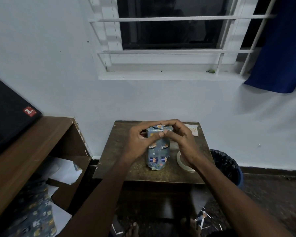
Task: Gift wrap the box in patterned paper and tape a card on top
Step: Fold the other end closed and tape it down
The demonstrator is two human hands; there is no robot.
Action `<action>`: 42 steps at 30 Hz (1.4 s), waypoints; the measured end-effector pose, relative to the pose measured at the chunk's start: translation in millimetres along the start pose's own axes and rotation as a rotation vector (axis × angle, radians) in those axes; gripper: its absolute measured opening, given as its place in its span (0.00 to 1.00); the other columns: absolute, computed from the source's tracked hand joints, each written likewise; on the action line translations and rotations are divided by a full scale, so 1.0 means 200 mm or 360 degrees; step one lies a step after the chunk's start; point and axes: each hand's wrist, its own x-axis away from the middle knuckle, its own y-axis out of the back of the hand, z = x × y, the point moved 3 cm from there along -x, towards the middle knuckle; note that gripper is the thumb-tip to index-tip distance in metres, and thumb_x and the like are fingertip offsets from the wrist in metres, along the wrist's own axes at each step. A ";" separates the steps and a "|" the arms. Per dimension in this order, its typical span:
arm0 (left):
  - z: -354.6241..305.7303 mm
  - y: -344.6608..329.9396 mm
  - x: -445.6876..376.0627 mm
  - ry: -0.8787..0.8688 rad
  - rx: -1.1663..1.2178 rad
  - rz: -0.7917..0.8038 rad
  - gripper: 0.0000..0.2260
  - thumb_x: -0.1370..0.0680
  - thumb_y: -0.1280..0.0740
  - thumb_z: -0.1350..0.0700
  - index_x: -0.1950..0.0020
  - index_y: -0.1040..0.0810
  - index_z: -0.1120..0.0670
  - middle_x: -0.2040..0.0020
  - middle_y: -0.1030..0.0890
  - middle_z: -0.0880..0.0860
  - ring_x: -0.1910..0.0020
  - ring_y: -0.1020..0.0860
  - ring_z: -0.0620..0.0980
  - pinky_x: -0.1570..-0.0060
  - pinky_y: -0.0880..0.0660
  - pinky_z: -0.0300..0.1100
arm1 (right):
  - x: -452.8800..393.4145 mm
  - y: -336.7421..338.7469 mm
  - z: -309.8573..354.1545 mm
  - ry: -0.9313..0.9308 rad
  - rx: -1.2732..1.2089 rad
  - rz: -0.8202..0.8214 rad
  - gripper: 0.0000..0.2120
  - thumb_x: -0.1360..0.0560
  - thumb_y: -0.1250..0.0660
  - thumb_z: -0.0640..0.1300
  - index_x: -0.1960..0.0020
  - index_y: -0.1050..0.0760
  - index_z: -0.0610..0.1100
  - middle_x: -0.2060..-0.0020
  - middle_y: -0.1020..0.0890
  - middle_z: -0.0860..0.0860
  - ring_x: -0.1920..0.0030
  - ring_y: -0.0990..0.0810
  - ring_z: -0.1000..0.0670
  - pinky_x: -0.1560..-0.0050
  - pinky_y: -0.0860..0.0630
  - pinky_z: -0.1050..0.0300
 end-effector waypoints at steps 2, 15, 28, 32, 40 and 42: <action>0.00 0.01 -0.02 0.0073 0.0102 -0.0063 0.16 0.24 0.22 0.58 0.37 0.14 0.57 0.43 0.12 0.53 0.43 0.14 0.53 0.46 0.17 0.48 | 0.01 -0.01 0.02 -0.0034 0.0011 0.0108 0.17 0.22 0.27 0.38 0.34 0.21 0.46 0.40 0.17 0.43 0.39 0.18 0.40 0.39 0.18 0.42; 0.26 0.10 0.02 0.1540 0.1084 -0.0855 0.17 0.20 0.25 0.49 0.38 0.18 0.59 0.45 0.13 0.60 0.46 0.14 0.60 0.49 0.16 0.61 | 0.06 -0.07 0.02 -0.0224 -0.0007 0.0232 0.21 0.23 0.38 0.46 0.32 0.19 0.49 0.38 0.15 0.50 0.40 0.17 0.49 0.52 0.19 0.56; 0.27 0.04 0.05 0.1437 0.0709 -0.0695 0.17 0.19 0.27 0.47 0.38 0.17 0.57 0.50 0.11 0.57 0.50 0.12 0.59 0.45 0.17 0.62 | 0.08 -0.06 -0.06 -0.0155 0.0242 -0.0104 0.10 0.31 0.20 0.32 0.51 0.13 0.41 0.55 0.11 0.47 0.53 0.11 0.44 0.51 0.15 0.42; 0.26 0.02 0.04 0.1400 0.0712 -0.0719 0.18 0.18 0.30 0.44 0.36 0.19 0.56 0.48 0.12 0.58 0.48 0.13 0.58 0.44 0.17 0.62 | 0.06 -0.06 -0.04 -0.0149 0.0163 -0.0236 0.09 0.32 0.19 0.34 0.52 0.12 0.41 0.55 0.11 0.45 0.53 0.12 0.40 0.51 0.15 0.41; 0.23 0.03 0.03 0.1445 0.0861 -0.0840 0.15 0.15 0.33 0.46 0.41 0.19 0.57 0.51 0.13 0.57 0.53 0.14 0.55 0.47 0.16 0.57 | 0.08 -0.14 -0.12 -0.0392 -0.0211 -0.0180 0.19 0.18 0.37 0.29 0.30 0.21 0.40 0.40 0.13 0.48 0.38 0.15 0.49 0.38 0.19 0.53; 0.23 0.02 0.04 0.1408 0.0855 -0.0848 0.17 0.15 0.34 0.45 0.38 0.19 0.57 0.49 0.13 0.57 0.51 0.14 0.56 0.48 0.16 0.56 | 0.08 -0.15 -0.13 -0.0447 -0.0232 -0.0248 0.19 0.18 0.37 0.28 0.32 0.20 0.40 0.43 0.13 0.47 0.40 0.15 0.48 0.40 0.18 0.53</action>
